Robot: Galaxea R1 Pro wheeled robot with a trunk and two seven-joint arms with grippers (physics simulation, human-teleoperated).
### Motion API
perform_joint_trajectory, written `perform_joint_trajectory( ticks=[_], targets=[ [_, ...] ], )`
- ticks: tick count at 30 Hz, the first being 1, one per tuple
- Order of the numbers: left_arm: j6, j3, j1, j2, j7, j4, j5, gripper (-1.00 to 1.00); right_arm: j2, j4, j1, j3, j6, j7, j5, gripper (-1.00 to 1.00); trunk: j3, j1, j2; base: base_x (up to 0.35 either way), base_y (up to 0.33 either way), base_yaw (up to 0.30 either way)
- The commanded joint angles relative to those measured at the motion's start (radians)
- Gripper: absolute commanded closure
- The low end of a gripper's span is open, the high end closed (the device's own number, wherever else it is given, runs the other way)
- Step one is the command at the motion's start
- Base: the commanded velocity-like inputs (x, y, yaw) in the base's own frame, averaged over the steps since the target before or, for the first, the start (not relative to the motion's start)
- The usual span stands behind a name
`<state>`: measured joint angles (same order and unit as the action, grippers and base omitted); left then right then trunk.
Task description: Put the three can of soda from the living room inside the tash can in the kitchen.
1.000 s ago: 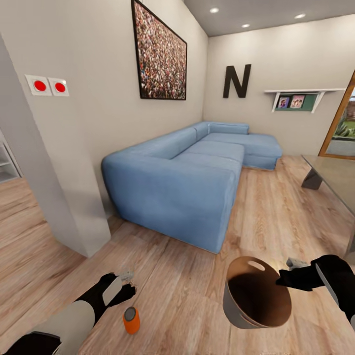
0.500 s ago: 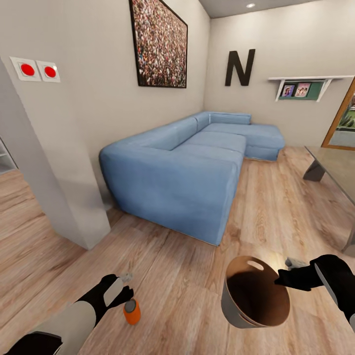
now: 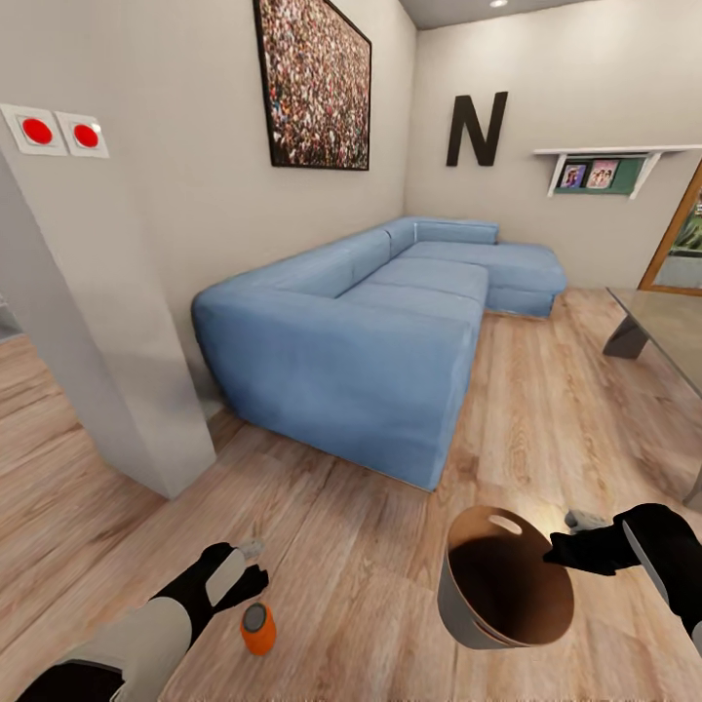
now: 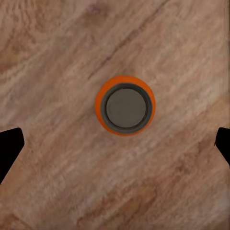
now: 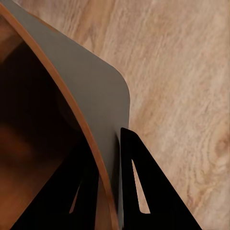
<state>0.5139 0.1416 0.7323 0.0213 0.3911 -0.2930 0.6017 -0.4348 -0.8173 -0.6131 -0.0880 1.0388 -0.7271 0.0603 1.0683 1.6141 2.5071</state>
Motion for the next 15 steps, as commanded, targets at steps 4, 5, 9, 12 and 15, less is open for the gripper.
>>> perform_joint_trajectory(
  ticks=[4,5,9,12,15],
  targets=[
    [0.000,0.002,0.001,0.004,-0.002,-0.001,-0.003,-1.00,0.000,0.000,0.002,-0.001,0.008,-0.005,-0.028,1.00,0.015,0.002,0.001,0.006,0.000,0.000],
    [0.000,0.002,0.001,0.005,-0.002,-0.001,-0.004,-1.00,0.000,0.000,0.002,-0.001,0.008,-0.005,-0.028,1.00,0.019,0.002,0.001,0.003,0.000,0.000],
    [0.000,0.005,0.001,0.008,-0.002,0.000,-0.008,-1.00,0.000,-0.012,0.005,-0.003,0.008,-0.006,-0.031,1.00,0.035,0.004,0.002,0.000,0.000,0.000],
    [0.002,0.008,0.010,0.008,-0.002,0.000,-0.008,-1.00,-0.002,-0.083,0.012,-0.005,0.008,-0.007,-0.032,1.00,0.046,0.005,0.003,0.000,0.000,0.000],
    [0.011,0.008,0.037,0.007,-0.003,0.002,-0.008,-1.00,-0.002,-0.123,0.014,-0.005,0.008,-0.008,-0.031,1.00,0.058,0.007,0.004,0.000,0.000,0.000]
  ],
)
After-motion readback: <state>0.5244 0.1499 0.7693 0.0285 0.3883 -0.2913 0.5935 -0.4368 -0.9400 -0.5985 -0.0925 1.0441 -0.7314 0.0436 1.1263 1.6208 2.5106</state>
